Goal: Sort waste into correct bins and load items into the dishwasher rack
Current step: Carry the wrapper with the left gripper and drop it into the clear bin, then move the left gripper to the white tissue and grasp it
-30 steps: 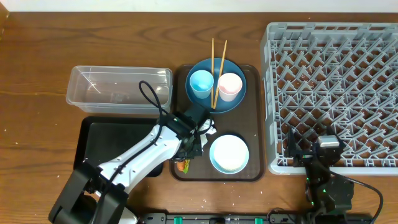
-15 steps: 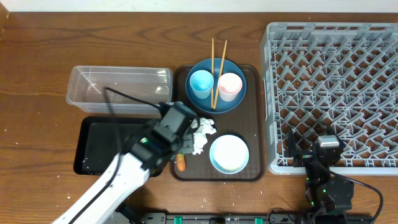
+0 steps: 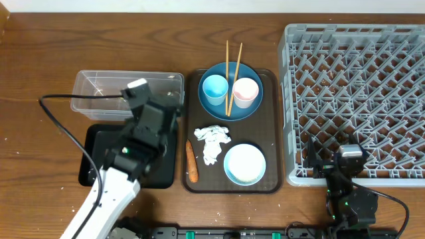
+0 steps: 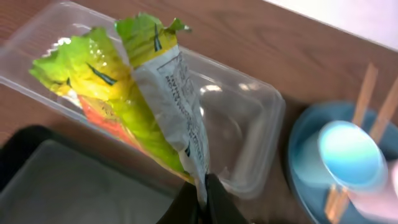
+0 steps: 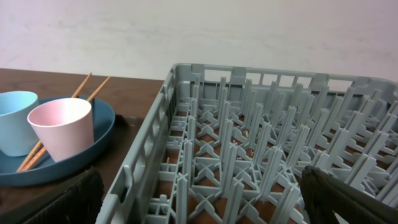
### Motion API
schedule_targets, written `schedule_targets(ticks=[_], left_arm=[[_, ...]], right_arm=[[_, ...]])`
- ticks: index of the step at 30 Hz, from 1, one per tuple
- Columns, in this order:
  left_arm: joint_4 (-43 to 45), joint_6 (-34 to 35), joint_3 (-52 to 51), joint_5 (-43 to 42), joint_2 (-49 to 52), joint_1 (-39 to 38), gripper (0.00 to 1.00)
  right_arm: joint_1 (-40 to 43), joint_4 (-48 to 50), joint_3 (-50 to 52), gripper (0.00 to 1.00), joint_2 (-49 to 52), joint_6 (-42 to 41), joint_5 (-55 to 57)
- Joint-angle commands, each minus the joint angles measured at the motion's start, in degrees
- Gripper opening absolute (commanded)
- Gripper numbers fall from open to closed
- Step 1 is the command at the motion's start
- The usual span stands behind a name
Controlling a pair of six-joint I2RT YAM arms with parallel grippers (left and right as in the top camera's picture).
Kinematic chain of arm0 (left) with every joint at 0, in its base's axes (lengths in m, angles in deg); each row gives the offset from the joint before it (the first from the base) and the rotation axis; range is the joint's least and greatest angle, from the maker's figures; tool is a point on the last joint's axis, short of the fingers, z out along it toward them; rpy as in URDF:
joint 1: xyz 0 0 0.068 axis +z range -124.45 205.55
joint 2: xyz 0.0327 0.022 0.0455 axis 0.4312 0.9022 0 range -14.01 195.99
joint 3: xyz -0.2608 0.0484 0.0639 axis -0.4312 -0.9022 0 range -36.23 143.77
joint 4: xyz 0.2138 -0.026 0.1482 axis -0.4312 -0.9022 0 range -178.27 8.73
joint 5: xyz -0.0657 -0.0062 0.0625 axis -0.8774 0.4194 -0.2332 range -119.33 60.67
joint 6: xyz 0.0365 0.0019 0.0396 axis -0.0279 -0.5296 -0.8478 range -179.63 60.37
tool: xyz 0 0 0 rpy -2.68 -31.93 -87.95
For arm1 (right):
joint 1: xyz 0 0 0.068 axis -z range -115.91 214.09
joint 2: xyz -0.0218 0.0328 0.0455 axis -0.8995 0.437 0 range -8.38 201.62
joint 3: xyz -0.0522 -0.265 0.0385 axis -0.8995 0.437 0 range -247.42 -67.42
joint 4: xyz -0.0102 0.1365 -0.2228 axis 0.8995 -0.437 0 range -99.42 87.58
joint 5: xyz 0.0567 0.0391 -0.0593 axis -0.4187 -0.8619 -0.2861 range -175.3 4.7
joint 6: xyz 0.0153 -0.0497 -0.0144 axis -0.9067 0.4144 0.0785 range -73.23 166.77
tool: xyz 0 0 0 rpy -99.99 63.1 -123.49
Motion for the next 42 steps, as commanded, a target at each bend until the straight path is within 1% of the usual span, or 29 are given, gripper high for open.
schedule_targets(ticks=[1,9,15,16,17,19,20,21,22,27,28,30,35,36,37,39,42], left_arm=[[2.47,0.31,1.22,2.62,3.37,4.17,0.06],[9.75,0.26,1.22,1.99,12.94,12.24,0.06],[13.51,0.28,1.22,1.97,19.76,13.79,0.07],[13.81,0.28,1.22,1.95,20.55,13.79,0.09],[14.12,0.28,1.22,1.95,21.2,13.79,0.15],[14.19,0.26,1.22,1.99,21.64,13.81,0.42],[14.21,0.26,1.22,1.99,21.55,13.79,0.51],[14.43,0.26,1.22,1.99,21.22,13.79,0.54],[14.64,0.26,1.22,1.99,20.85,13.79,0.55],[14.78,0.22,1.29,1.57,15.91,13.68,0.55],[14.73,-0.02,1.29,0.26,14.53,13.68,0.56],[13.55,0.02,1.29,-5.42,11.17,13.64,0.56],[6.51,0.02,1.29,-30.8,2.45,13.64,0.57],[3.96,0.02,1.27,-35.71,1.03,13.64,0.6],[0.42,0.02,1.27,-40.06,-0.28,13.64,0.6],[-4.83,0.04,1.25,-43.65,-1.29,13.53,0.6],[-11.65,0.02,0.98,-44.33,-1.09,12.26,0.6]], right_arm=[[0.35,-0.2,0.04,0.99,-0.24,0.04,0.39],[0.35,-0.2,0.04,0.99,-0.24,0.04,0.42],[0.35,-0.2,0.04,0.99,-0.24,0.04,0.39],[0.35,-0.2,0.04,0.99,-0.24,0.04,0.39],[0.35,-0.2,0.04,0.99,-0.24,0.04,0.39],[0.35,-0.2,0.04,0.99,-0.24,0.04,0.39],[0.35,-0.2,0.04,0.99,-0.24,0.04,0.39],[0.35,-0.2,0.04,0.99,-0.24,0.04,0.39],[0.35,-0.2,0.04,0.99,-0.24,0.04,0.39],[0.35,-0.2,0.04,0.99,-0.24,0.04,0.39],[0.35,-0.2,0.04,0.99,-0.24,0.04,0.39],[0.35,-0.2,0.04,0.99,-0.24,0.04,0.39],[0.35,-0.2,0.04,0.99,-0.24,0.04,0.39],[0.35,-0.2,0.04,0.99,-0.24,0.04,0.39],[0.35,-0.2,0.04,0.99,-0.24,0.04,0.39],[0.35,-0.2,0.04,0.99,-0.24,0.04,0.39],[0.35,-0.2,0.04,0.99,-0.24,0.04,0.39]])
